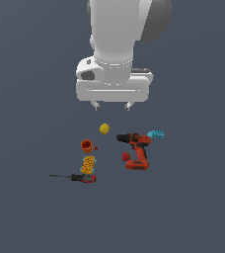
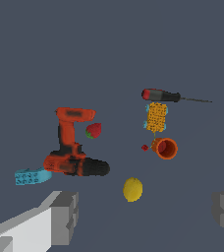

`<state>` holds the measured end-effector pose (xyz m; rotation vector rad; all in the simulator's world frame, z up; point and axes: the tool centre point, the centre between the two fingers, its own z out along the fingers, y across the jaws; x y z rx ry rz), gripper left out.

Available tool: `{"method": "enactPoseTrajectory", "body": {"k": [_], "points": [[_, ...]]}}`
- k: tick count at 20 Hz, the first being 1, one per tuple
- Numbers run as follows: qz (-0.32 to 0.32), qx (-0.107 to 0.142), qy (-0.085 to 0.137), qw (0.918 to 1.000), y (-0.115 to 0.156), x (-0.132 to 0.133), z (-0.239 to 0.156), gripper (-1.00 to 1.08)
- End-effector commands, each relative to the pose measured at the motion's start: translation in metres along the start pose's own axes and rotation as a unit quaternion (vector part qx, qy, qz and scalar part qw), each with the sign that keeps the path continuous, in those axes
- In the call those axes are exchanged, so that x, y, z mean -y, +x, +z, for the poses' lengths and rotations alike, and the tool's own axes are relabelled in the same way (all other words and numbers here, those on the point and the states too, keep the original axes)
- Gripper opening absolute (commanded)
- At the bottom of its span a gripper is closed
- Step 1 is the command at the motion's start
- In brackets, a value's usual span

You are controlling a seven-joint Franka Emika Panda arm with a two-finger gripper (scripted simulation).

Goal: Pick up a designated object from a clutter of objects.

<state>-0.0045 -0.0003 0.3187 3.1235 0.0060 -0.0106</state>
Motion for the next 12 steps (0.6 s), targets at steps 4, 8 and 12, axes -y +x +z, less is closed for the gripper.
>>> {"method": "enactPoseTrajectory", "body": {"k": [4, 8, 12], "points": [[0.006, 0.003, -0.001, 1.0, -0.001, -0.006, 0.002, 1.0], [0.027, 0.014, -0.003, 0.9995, -0.004, -0.027, 0.008, 1.0], [0.035, 0.018, -0.004, 0.9992, -0.006, -0.033, 0.009, 1.0]]}}
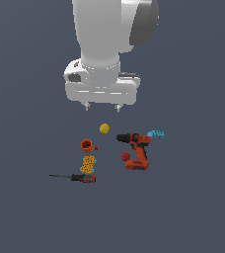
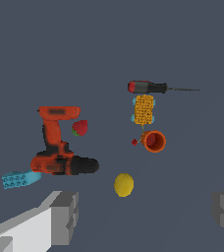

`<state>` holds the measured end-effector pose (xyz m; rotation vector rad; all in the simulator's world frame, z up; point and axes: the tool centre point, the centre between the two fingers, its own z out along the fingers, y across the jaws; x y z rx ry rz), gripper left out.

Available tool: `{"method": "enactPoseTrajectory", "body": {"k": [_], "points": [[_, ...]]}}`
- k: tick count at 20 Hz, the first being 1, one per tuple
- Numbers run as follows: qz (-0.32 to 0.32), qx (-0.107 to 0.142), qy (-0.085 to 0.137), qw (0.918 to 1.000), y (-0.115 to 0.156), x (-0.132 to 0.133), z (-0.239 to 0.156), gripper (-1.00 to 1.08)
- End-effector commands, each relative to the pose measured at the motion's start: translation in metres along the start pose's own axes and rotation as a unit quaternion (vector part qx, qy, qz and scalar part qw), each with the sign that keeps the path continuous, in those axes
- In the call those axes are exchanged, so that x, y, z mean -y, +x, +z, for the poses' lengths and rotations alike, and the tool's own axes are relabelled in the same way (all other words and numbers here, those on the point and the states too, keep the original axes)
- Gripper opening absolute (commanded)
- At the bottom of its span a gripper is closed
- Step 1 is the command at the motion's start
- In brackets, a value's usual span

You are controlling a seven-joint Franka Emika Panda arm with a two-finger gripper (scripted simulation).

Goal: Pick up a designated object from a clutter of objects.

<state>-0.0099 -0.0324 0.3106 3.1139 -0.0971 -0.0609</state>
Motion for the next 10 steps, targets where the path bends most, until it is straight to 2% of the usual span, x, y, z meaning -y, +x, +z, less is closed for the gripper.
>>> {"method": "enactPoseTrajectory", "body": {"k": [1, 10], "points": [[0.001, 0.001, 0.0, 1.0, 0.0, -0.001, 0.0, 1.0], [0.006, -0.001, 0.005, 1.0, 0.007, -0.008, 0.025, 1.0]]}}
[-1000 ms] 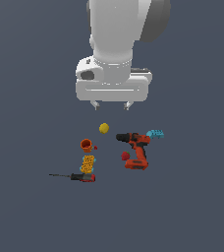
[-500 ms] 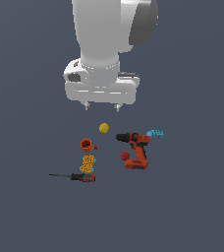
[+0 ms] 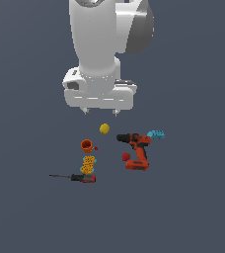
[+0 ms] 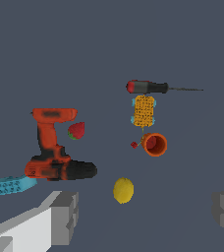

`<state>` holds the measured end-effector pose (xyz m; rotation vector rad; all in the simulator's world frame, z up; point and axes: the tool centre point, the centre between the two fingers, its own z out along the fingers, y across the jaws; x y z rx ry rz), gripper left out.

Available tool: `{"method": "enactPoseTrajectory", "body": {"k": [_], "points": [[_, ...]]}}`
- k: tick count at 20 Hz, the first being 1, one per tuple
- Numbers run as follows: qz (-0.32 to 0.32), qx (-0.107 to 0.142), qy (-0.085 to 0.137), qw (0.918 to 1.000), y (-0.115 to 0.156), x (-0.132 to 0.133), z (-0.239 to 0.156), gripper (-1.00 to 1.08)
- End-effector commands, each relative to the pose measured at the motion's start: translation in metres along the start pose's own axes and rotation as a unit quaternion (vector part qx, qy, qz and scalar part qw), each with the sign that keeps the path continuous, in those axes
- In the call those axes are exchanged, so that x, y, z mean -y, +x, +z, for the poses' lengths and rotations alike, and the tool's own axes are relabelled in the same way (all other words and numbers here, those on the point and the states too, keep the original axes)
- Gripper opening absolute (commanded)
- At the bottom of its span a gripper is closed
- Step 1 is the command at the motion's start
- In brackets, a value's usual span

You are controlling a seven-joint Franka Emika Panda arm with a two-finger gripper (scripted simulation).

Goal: Pick up a designated object from a clutter of objects.

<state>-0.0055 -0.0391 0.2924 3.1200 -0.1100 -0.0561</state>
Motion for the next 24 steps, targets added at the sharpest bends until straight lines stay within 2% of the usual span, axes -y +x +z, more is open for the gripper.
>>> {"method": "enactPoseTrajectory", "body": {"k": [1, 12, 18, 24], "points": [[0.003, 0.0, 0.002, 1.0, 0.003, -0.004, 0.012, 1.0], [0.028, -0.008, 0.013, 0.9995, 0.014, -0.04, 0.105, 1.0], [0.044, -0.013, 0.014, 0.9988, 0.011, -0.062, 0.157, 1.0], [0.055, -0.016, 0.013, 0.9983, 0.005, -0.077, 0.19, 1.0]]}}
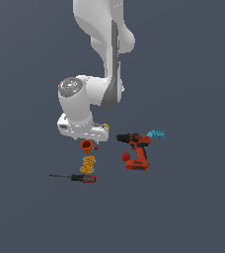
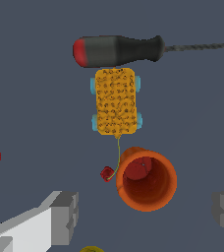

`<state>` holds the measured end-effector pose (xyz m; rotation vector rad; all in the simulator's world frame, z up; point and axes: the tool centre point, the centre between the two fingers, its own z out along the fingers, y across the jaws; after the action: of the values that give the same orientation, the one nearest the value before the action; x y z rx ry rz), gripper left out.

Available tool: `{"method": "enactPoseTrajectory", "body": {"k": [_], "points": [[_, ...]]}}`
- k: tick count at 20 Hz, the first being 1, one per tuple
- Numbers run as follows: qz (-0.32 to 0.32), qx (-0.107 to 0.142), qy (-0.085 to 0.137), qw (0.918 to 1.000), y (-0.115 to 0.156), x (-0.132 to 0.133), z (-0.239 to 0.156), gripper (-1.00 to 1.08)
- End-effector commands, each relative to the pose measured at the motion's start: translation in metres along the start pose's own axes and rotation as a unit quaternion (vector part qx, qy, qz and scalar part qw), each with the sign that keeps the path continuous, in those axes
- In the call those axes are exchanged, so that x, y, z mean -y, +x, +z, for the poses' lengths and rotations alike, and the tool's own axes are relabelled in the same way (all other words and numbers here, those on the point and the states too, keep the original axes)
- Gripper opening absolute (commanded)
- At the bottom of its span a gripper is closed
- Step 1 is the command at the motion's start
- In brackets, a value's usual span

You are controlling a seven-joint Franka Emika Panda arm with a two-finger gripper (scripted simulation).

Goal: Pick up a designated object from a clutter of objects.

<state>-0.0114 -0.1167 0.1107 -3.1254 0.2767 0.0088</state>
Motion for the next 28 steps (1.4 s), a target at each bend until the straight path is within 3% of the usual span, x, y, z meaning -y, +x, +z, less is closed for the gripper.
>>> {"method": "enactPoseTrajectory", "body": {"k": [1, 28], "points": [[0.004, -0.002, -0.001, 1.0, -0.002, -0.006, 0.011, 1.0], [0.008, -0.003, -0.002, 1.0, -0.005, -0.012, 0.073, 1.0]]}}
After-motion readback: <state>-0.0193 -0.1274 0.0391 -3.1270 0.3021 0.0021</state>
